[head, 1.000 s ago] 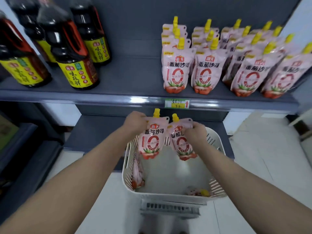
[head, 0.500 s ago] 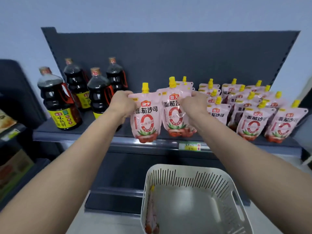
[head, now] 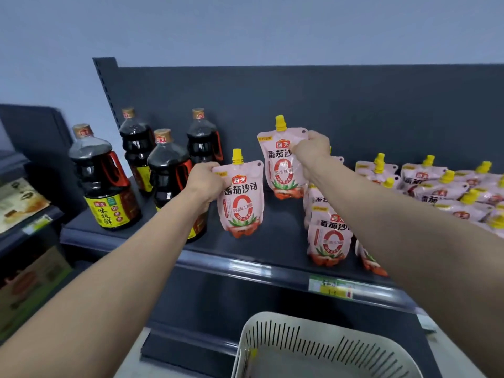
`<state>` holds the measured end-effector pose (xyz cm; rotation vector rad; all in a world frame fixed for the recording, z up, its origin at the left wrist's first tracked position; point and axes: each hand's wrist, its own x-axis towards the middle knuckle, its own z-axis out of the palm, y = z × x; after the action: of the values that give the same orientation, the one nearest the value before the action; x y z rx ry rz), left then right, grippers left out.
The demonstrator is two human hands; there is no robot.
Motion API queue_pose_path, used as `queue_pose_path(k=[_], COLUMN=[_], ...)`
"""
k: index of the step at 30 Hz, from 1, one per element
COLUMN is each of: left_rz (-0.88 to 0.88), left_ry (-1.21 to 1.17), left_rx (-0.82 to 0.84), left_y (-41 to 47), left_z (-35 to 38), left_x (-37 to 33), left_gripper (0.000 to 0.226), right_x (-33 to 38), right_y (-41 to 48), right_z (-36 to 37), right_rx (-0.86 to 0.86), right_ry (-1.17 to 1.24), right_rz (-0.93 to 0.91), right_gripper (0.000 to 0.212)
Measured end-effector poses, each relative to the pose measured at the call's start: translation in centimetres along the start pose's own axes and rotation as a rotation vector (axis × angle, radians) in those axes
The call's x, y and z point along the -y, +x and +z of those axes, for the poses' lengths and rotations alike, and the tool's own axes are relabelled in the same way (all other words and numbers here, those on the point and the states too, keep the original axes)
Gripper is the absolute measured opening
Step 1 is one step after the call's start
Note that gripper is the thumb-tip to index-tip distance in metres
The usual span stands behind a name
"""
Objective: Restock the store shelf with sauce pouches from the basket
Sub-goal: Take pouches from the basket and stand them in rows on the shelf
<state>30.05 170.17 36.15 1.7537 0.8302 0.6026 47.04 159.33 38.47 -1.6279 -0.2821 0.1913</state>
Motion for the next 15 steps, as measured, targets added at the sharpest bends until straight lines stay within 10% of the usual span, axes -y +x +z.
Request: queue_pose_path(k=[15], left_rz=[-0.084], left_ry=[0.082], left_rx=[0.115], left_y=[11.1], left_z=[3.6], left_x=[3.8], left_gripper=[0.032], right_x=[-7.4], right_y=[11.0], right_z=[6.8], right_rx=[-0.080], right_ry=[-0.183], right_rz=[0.173], right_gripper=[0.032])
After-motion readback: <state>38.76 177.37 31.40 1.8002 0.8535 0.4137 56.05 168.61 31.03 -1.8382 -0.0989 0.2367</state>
